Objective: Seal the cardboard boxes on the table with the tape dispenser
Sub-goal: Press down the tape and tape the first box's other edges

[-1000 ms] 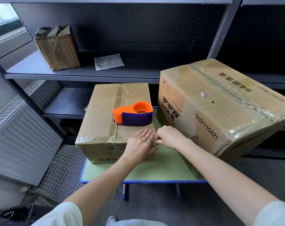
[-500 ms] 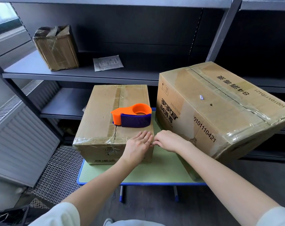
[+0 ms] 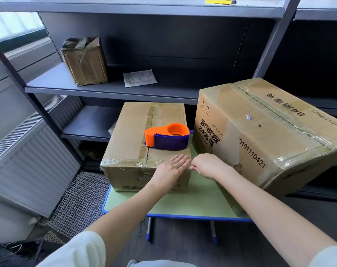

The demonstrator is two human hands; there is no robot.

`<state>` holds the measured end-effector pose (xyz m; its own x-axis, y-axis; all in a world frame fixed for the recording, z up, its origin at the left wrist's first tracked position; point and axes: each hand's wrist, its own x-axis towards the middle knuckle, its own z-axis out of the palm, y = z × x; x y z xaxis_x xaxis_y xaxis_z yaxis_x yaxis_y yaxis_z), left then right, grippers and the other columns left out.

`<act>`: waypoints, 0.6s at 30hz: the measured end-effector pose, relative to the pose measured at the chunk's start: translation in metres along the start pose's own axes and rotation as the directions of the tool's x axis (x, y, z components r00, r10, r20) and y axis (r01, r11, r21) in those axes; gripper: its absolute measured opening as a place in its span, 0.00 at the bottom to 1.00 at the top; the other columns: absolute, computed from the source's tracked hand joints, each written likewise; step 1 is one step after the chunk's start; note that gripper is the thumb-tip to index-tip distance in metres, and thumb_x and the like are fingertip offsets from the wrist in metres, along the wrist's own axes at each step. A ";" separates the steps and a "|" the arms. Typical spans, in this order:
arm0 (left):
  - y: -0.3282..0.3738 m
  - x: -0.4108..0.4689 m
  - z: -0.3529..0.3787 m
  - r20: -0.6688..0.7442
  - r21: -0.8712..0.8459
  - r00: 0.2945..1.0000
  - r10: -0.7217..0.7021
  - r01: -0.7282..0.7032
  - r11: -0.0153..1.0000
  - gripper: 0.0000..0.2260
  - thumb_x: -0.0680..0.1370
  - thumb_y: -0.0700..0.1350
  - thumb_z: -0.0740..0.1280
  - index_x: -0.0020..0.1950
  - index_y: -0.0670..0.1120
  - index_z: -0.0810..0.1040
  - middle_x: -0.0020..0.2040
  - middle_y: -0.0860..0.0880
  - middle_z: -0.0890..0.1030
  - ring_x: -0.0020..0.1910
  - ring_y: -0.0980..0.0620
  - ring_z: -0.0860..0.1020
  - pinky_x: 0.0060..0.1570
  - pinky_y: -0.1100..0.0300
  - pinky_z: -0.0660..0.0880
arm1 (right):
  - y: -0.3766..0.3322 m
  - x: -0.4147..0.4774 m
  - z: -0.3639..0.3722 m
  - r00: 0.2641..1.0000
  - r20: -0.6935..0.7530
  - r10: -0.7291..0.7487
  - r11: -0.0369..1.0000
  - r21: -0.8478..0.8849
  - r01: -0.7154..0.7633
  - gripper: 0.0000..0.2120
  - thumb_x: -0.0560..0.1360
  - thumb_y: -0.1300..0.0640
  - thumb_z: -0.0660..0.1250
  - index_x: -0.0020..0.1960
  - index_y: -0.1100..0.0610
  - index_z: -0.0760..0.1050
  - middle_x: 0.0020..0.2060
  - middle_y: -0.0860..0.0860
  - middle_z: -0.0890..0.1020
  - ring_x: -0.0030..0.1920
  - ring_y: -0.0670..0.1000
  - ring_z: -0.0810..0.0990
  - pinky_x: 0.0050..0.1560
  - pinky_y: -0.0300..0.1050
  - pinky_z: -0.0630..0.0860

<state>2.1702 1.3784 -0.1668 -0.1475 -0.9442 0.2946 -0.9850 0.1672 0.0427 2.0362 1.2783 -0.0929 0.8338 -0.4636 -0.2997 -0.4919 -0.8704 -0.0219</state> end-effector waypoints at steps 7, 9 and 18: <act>-0.016 -0.009 -0.006 0.068 -0.137 0.998 -0.018 0.028 0.990 0.22 0.81 0.40 0.59 0.75 0.41 0.59 0.75 0.45 0.61 0.75 0.49 0.57 0.71 0.64 0.45 | -0.020 -0.005 0.003 0.979 -0.201 0.014 0.980 -0.194 -0.054 0.19 0.81 0.49 0.53 0.59 0.60 0.75 0.55 0.56 0.79 0.58 0.56 0.73 0.57 0.49 0.68; -0.024 -0.018 -0.020 0.032 -0.150 0.997 -0.066 0.070 0.986 0.20 0.79 0.45 0.63 0.70 0.40 0.70 0.68 0.43 0.72 0.69 0.47 0.69 0.69 0.60 0.57 | -0.029 -0.003 0.000 0.954 -0.299 0.003 0.980 -0.191 -0.063 0.19 0.80 0.47 0.54 0.58 0.60 0.74 0.54 0.56 0.79 0.57 0.56 0.73 0.56 0.48 0.67; -0.095 -0.082 -0.044 -0.023 -0.085 0.991 -0.135 0.133 0.988 0.31 0.80 0.61 0.48 0.58 0.41 0.81 0.56 0.46 0.82 0.57 0.46 0.79 0.56 0.49 0.73 | -0.076 0.032 0.000 0.958 -0.253 -0.135 0.986 -0.131 0.105 0.15 0.78 0.47 0.61 0.55 0.59 0.71 0.52 0.55 0.79 0.53 0.55 0.77 0.53 0.47 0.71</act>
<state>2.2796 1.4525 -0.1527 -0.0107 -0.9512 0.3084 -0.9847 0.0637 0.1621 2.1002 1.3295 -0.1012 0.9288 -0.3682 -0.0424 -0.3648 -0.9283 0.0718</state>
